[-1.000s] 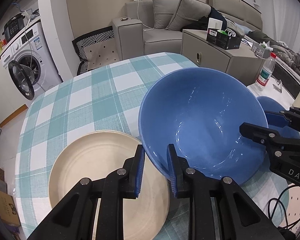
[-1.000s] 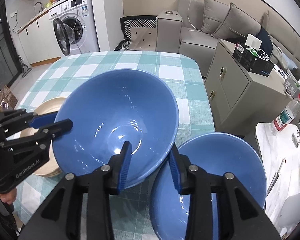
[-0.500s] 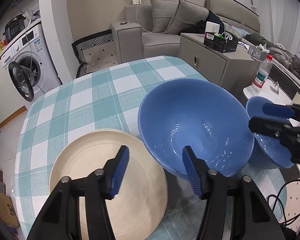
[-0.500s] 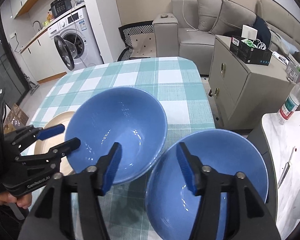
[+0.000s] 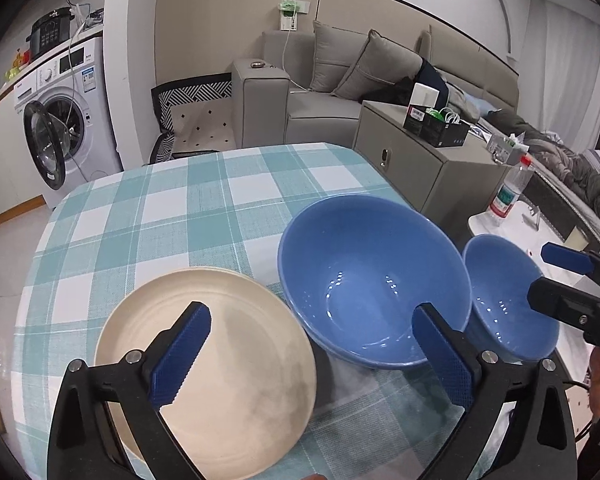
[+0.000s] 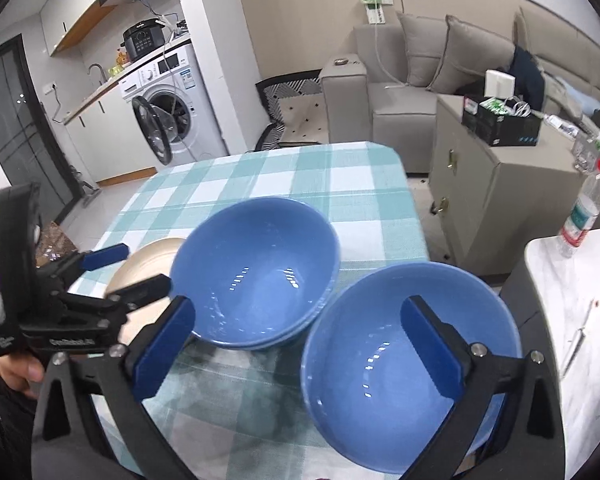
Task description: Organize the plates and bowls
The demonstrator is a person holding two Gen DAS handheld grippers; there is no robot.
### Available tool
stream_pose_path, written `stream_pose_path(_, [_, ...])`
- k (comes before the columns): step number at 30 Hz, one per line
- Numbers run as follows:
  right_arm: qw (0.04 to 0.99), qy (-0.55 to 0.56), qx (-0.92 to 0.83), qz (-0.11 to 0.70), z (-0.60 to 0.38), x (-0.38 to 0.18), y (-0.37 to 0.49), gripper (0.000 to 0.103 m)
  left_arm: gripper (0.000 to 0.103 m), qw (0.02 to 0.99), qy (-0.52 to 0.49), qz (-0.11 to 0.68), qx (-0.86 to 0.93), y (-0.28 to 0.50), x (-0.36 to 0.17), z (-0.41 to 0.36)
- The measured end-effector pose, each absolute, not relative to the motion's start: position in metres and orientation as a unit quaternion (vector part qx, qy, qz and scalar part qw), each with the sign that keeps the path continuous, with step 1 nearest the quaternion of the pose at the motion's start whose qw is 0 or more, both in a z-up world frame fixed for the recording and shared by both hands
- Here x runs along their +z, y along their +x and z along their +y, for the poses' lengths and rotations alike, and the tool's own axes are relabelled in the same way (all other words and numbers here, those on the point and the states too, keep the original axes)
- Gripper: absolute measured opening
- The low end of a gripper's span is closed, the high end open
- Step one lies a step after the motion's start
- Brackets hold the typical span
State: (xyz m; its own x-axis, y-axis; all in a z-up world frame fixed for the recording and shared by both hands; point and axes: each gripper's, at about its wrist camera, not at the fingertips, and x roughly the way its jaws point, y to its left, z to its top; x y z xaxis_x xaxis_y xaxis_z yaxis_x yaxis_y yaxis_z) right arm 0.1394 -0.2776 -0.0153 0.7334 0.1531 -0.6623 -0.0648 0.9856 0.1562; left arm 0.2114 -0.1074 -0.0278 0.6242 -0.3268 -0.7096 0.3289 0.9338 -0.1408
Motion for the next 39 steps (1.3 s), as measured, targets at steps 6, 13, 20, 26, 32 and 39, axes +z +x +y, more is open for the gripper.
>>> stream_pose_path(6, [0.933,0.086,0.047,0.346,-0.292,-0.008,0.121,0.103,0.102,0.903,-0.011,0.387,-0.185,0.201,-0.021,-0.107])
stream_pose_path(13, [0.941,0.083,0.017,0.328,-0.308,0.002,0.097,0.103,0.102,0.907,-0.010,0.380,-0.179,0.190,-0.014,-0.112])
stream_pose_path(20, [0.943,0.084,-0.006,0.322,-0.326,0.001,0.083,0.103,0.102,0.907,0.003,0.382,-0.178,0.181,-0.013,-0.125])
stream_pose_path(26, [0.946,0.096,-0.018,0.308,-0.337,0.000,0.068,0.103,0.102,0.904,0.007,0.383,-0.188,0.173,-0.013,-0.140])
stream_pose_path(32, [0.945,0.112,-0.015,0.308,-0.352,-0.002,0.063,0.103,0.102,0.903,0.011,0.381,-0.199,0.166,-0.014,-0.159])
stream_pose_path(39, [0.941,0.140,-0.032,0.307,-0.374,-0.005,0.058,0.103,0.102,0.898,0.025,0.387,-0.210,0.158,-0.019,-0.188])
